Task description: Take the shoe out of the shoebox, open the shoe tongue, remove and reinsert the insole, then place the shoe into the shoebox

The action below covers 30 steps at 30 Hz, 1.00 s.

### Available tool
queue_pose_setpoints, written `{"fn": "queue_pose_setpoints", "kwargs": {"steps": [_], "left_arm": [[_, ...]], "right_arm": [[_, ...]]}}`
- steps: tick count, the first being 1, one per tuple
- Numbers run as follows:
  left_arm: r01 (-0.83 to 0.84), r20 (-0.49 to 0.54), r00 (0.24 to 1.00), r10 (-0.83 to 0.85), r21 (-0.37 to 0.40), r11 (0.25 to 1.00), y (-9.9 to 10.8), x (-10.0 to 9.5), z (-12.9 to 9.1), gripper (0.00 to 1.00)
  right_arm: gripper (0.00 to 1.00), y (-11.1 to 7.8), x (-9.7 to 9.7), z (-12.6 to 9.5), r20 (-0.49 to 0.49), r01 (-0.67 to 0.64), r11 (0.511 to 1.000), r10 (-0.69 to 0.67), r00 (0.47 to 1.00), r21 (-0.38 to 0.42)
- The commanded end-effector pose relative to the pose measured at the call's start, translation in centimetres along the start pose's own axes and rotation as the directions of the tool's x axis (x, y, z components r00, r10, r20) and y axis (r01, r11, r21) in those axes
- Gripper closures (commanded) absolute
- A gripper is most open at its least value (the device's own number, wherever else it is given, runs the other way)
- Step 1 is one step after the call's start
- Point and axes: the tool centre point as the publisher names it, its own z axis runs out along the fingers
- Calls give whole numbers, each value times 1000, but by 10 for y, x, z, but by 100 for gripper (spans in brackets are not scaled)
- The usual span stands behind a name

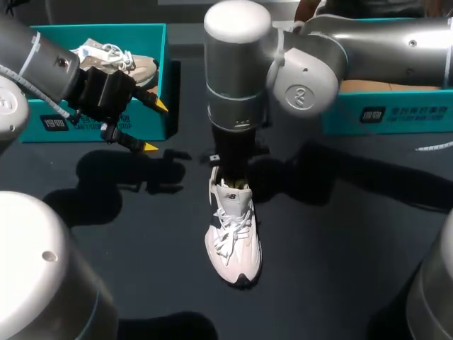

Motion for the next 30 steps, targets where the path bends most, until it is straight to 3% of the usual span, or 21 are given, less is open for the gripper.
{"fn": "queue_pose_setpoints", "kwargs": {"steps": [1,6,7,8,9,18,24,30], "left_arm": [[0,-1,1000,0,-3,1000,0,0,0,0],[0,-1,1000,0,-3,1000,0,0,0,0],[0,-1,1000,0,-3,1000,0,0,0,0],[0,-1,1000,0,-3,1000,0,0,0,0],[0,-1,1000,0,-3,1000,0,0,0,0],[0,-1,1000,0,-3,1000,0,0,0,0],[0,-1,1000,0,-3,1000,0,0,0,0],[0,-1,1000,0,-3,1000,0,0,0,0]], "right_arm": [[100,-9,5,0,-10,-5,999,5,1000,43],[100,-18,13,3,-36,-66,997,68,997,47],[82,-19,14,6,-33,-84,995,85,996,47],[30,-20,14,7,-30,-94,994,95,995,49],[0,-20,14,8,-33,-95,994,96,995,51],[0,-26,5,8,-40,-84,994,87,995,75],[0,-11,10,-6,-22,-44,998,45,999,43],[0,-9,12,6,-55,-20,997,25,998,78]]}}
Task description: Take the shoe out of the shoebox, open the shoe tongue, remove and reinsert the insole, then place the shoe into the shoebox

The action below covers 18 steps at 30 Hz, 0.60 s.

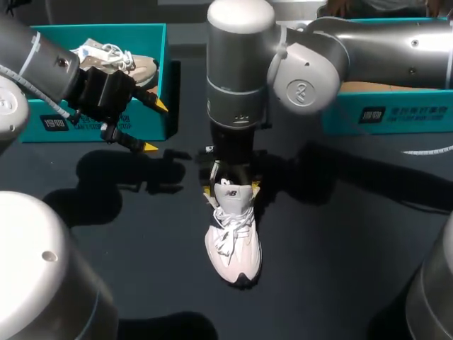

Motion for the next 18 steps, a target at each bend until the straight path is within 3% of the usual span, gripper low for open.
{"fn": "queue_pose_setpoints", "kwargs": {"steps": [1,9,18], "left_arm": [[0,-1,1000,0,-3,1000,0,0,0,0],[0,-1,1000,0,-3,1000,0,0,0,0],[0,-1,1000,0,-3,1000,0,0,0,0]], "right_arm": [[0,3,2,13,-19,8,1000,-7,1000,27],[0,1,0,4,25,-6,1000,5,1000,18],[0,2,4,-33,61,-11,999,13,998,-34]]}}
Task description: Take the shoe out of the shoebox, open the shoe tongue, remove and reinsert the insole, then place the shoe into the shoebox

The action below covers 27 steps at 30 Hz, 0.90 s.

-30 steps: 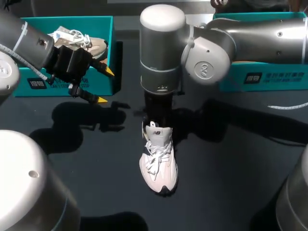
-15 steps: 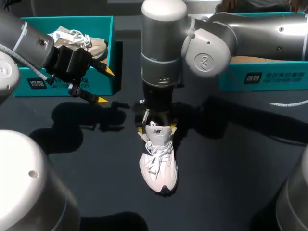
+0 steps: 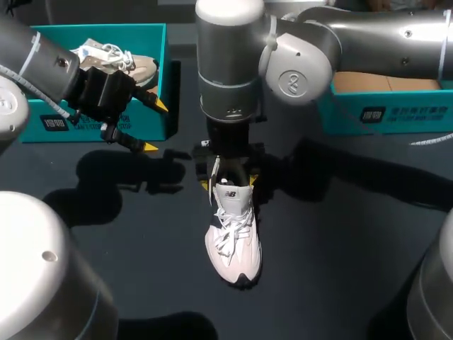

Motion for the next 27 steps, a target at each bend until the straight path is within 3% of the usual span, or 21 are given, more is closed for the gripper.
{"fn": "queue_pose_setpoints", "kwargs": {"steps": [1,6,16,20,26,27], "left_arm": [[0,0,1000,0,-3,1000,0,1,0,0],[0,0,1000,0,-3,1000,0,1,0,0],[0,0,1000,0,-3,1000,0,1,0,0],[0,0,1000,0,-3,1000,0,1,0,0],[0,0,1000,0,-3,1000,0,1,0,0],[0,0,1000,0,-3,1000,0,1,0,0]], "right_arm": [[0,-6,2,-25,8,-2,999,2,1000,-35],[0,-17,5,-51,-27,-21,997,20,999,-70],[0,-78,11,-88,-24,-159,984,157,987,-85],[0,-94,13,-75,-50,-213,974,209,977,-76],[0,-94,21,-41,-104,-225,973,219,970,-50],[7,-93,23,-37,-110,-224,974,218,970,-44]]}}
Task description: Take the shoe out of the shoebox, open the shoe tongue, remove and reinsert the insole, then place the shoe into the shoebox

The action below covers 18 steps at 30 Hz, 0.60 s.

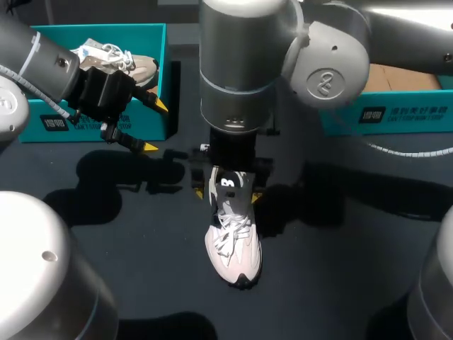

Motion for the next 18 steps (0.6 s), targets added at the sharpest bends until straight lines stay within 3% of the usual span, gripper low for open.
{"fn": "queue_pose_setpoints", "kwargs": {"steps": [1,4,9,12,18], "left_arm": [[0,0,1000,0,-3,1000,0,0,0,0],[0,0,1000,0,-3,1000,0,0,0,0],[0,0,1000,0,-3,1000,0,0,0,0],[0,0,1000,0,-3,1000,0,0,0,0],[0,0,1000,0,-3,1000,0,0,0,0]], "right_arm": [[26,-3,-1,33,-44,-13,1000,13,999,10],[52,-6,-4,39,-51,-21,1000,22,998,17],[51,-9,-9,50,-63,-25,999,28,998,45],[60,-1,-11,55,-74,-14,999,18,997,52],[58,16,-17,64,-87,20,998,-15,996,55]]}}
